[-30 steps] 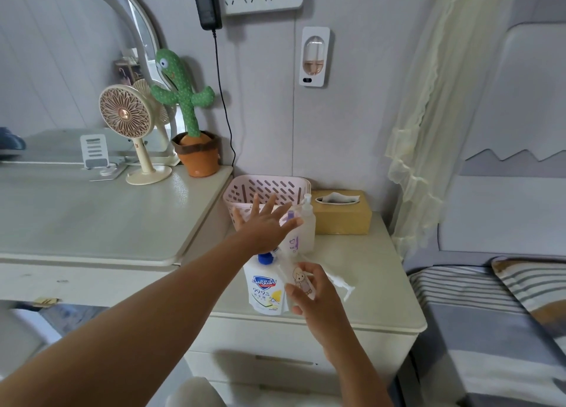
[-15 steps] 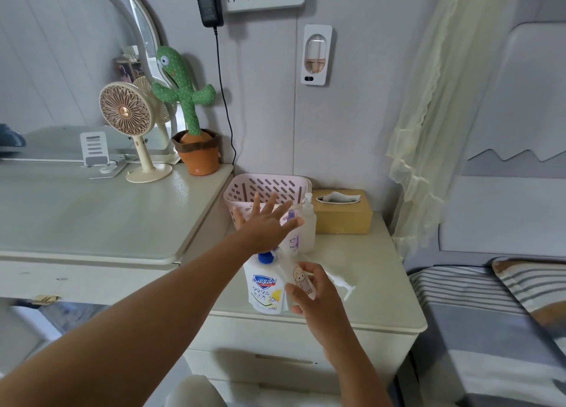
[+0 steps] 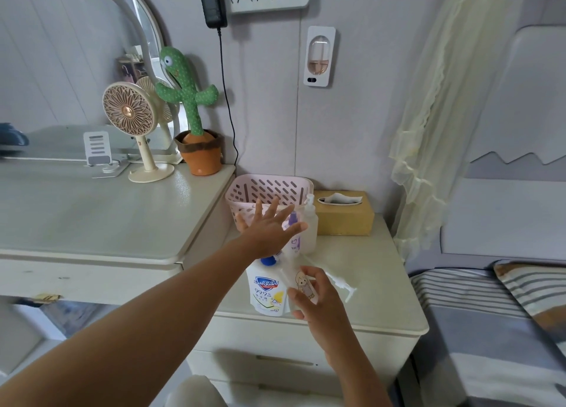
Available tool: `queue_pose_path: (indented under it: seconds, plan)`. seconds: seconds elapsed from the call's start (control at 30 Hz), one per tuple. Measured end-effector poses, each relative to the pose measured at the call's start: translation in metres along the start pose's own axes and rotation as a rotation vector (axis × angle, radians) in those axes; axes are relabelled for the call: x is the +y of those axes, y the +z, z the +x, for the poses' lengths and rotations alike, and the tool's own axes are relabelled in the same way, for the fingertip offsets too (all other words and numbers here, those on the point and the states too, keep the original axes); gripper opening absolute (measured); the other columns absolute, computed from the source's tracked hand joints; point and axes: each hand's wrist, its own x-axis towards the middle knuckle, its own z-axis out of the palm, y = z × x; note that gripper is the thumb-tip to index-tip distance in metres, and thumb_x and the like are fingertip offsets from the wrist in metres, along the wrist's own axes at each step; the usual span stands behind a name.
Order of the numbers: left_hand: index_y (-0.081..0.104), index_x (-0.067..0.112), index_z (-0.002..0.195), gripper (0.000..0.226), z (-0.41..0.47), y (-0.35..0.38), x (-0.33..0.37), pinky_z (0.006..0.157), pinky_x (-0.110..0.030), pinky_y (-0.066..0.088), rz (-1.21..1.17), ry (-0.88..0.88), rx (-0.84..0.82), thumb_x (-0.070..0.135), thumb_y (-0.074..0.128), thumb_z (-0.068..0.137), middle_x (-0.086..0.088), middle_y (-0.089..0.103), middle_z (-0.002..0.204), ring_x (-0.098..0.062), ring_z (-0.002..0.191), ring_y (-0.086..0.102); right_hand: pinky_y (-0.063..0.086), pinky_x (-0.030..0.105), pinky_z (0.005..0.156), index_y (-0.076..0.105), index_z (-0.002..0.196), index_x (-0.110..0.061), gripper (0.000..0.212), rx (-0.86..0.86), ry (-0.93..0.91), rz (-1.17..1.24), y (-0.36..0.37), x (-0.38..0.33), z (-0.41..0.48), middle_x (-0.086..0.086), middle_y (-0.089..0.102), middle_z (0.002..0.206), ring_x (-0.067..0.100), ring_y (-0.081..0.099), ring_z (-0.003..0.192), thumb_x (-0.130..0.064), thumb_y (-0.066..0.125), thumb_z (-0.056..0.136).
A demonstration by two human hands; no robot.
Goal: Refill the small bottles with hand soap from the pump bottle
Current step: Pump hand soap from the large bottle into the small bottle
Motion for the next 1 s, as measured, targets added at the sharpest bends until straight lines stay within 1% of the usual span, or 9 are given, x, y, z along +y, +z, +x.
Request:
queue_pose_path:
  seconds: [0.07, 0.17, 0.23, 0.33, 0.43, 0.67, 0.8, 0.9, 1.0]
  plan:
    - [0.007, 0.034, 0.150, 0.067, 0.002, -0.001, -0.001, 0.104, -0.051, -0.025, 0.026, 0.000, 0.002, 0.063, 0.022, 0.092, 0.006, -0.012, 0.157, -0.021, 0.142, -0.023, 0.055, 0.021, 0.063, 0.051, 0.113, -0.023, 0.030, 0.004, -0.013, -0.009, -0.002, -0.002, 0.000, -0.004, 0.062, 0.107, 0.009, 0.063, 0.089, -0.011, 0.063, 0.087]
    - [0.007, 0.036, 0.150, 0.068, 0.005, 0.002, -0.003, 0.104, -0.054, -0.024, 0.048, 0.015, 0.035, 0.066, 0.021, 0.091, 0.007, -0.013, 0.157, -0.020, 0.142, -0.023, 0.055, 0.020, 0.062, 0.051, 0.113, -0.023, 0.030, -0.005, -0.019, -0.011, -0.002, -0.003, -0.001, -0.006, 0.062, 0.106, 0.007, 0.063, 0.087, -0.012, 0.063, 0.088]
    - [0.008, 0.038, 0.149, 0.067, 0.006, 0.006, -0.005, 0.103, -0.055, -0.024, 0.024, 0.012, 0.065, 0.066, 0.022, 0.091, 0.008, -0.013, 0.157, -0.021, 0.142, -0.023, 0.053, 0.019, 0.059, 0.051, 0.114, -0.021, 0.031, -0.013, -0.017, 0.002, -0.001, -0.003, -0.001, -0.003, 0.062, 0.106, 0.005, 0.063, 0.083, -0.011, 0.063, 0.088]
    - [0.008, 0.040, 0.149, 0.064, 0.009, 0.012, -0.008, 0.103, -0.057, -0.024, 0.029, -0.016, 0.037, 0.065, 0.021, 0.091, 0.009, -0.012, 0.157, -0.021, 0.142, -0.021, 0.048, 0.015, 0.055, 0.051, 0.113, -0.018, 0.029, -0.016, -0.012, 0.026, 0.001, 0.000, -0.001, 0.003, 0.063, 0.102, 0.001, 0.061, 0.072, -0.009, 0.063, 0.088]
    - [0.008, 0.043, 0.148, 0.068, 0.013, 0.016, -0.011, 0.104, -0.063, -0.017, 0.022, -0.042, 0.021, 0.072, 0.019, 0.087, 0.007, -0.011, 0.158, -0.024, 0.143, -0.020, 0.047, 0.015, 0.056, 0.052, 0.112, -0.020, 0.030, -0.020, 0.001, 0.030, 0.002, 0.003, -0.003, 0.005, 0.063, 0.104, 0.006, 0.058, 0.073, -0.011, 0.063, 0.087]
    - [0.008, 0.040, 0.149, 0.069, 0.013, 0.007, -0.009, 0.104, -0.061, -0.020, 0.026, -0.011, 0.029, 0.070, 0.019, 0.088, 0.005, -0.013, 0.157, -0.024, 0.142, -0.023, 0.052, 0.019, 0.059, 0.051, 0.115, -0.022, 0.032, -0.011, -0.024, 0.009, -0.001, -0.003, -0.003, 0.002, 0.063, 0.110, 0.012, 0.063, 0.092, -0.011, 0.063, 0.088]
    - [0.011, 0.037, 0.149, 0.064, 0.009, 0.004, -0.006, 0.106, -0.056, -0.019, 0.000, -0.006, 0.025, 0.064, 0.022, 0.092, 0.003, -0.011, 0.158, -0.024, 0.142, -0.021, 0.051, 0.017, 0.058, 0.050, 0.115, -0.021, 0.031, -0.019, -0.027, 0.015, 0.000, -0.005, -0.003, 0.002, 0.062, 0.111, 0.009, 0.063, 0.090, -0.011, 0.063, 0.088]
    - [0.016, 0.041, 0.147, 0.064, 0.011, 0.011, -0.010, 0.106, -0.058, -0.018, -0.052, -0.030, 0.017, 0.067, 0.022, 0.090, 0.006, -0.006, 0.158, -0.023, 0.144, -0.017, 0.050, 0.015, 0.057, 0.050, 0.114, -0.020, 0.030, -0.018, -0.020, 0.013, 0.002, -0.003, -0.002, 0.001, 0.062, 0.110, 0.009, 0.063, 0.088, -0.010, 0.062, 0.088]
    - [0.013, 0.044, 0.147, 0.063, 0.010, 0.016, -0.014, 0.104, -0.062, -0.018, -0.030, -0.044, -0.011, 0.069, 0.020, 0.089, 0.006, -0.008, 0.158, -0.024, 0.143, -0.018, 0.051, 0.016, 0.058, 0.051, 0.112, -0.022, 0.029, -0.005, -0.004, -0.005, 0.004, 0.001, -0.003, 0.001, 0.063, 0.108, 0.011, 0.063, 0.088, -0.010, 0.063, 0.088]
